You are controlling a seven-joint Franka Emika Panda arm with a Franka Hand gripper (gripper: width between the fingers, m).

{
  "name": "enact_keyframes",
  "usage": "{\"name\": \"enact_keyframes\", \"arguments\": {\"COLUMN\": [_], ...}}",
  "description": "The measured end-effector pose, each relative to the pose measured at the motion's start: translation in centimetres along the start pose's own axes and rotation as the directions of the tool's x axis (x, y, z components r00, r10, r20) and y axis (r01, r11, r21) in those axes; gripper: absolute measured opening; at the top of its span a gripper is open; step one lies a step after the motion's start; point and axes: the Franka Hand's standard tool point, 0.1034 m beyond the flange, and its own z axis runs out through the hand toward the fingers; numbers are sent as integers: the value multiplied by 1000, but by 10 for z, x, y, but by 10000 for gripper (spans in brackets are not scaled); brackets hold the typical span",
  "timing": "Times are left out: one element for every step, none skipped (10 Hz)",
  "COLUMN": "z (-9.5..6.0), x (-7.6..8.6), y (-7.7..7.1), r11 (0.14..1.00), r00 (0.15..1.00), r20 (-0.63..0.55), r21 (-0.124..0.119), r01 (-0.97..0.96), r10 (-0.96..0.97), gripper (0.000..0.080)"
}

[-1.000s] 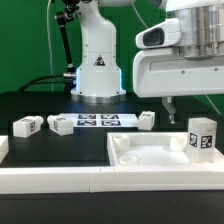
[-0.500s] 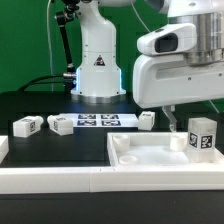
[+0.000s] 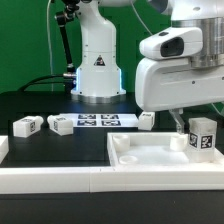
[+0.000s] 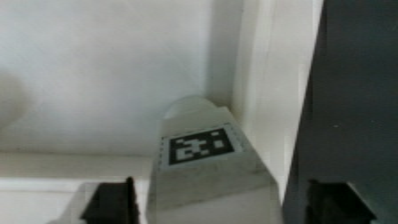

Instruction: Assemble square table

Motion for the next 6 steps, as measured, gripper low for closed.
{"name": "enact_keyframes", "arguments": {"z": [0,0,0,0,0,0], "x": [0,0,0,0,0,0], "y": [2,3,3,4,4,5], "r11": [1000,1000,1000,998,991,968], "r00": [1000,1000,1000,998,991,968], "r20": [0,0,-1,-1,-1,-14], "r21": [-2,-2,-2,0,0,17], "r01": [-2,-14,-29,-65,-131,-252], "r10": [2,14,29,65,131,252], "gripper": [363,295,295,295,295,295]}}
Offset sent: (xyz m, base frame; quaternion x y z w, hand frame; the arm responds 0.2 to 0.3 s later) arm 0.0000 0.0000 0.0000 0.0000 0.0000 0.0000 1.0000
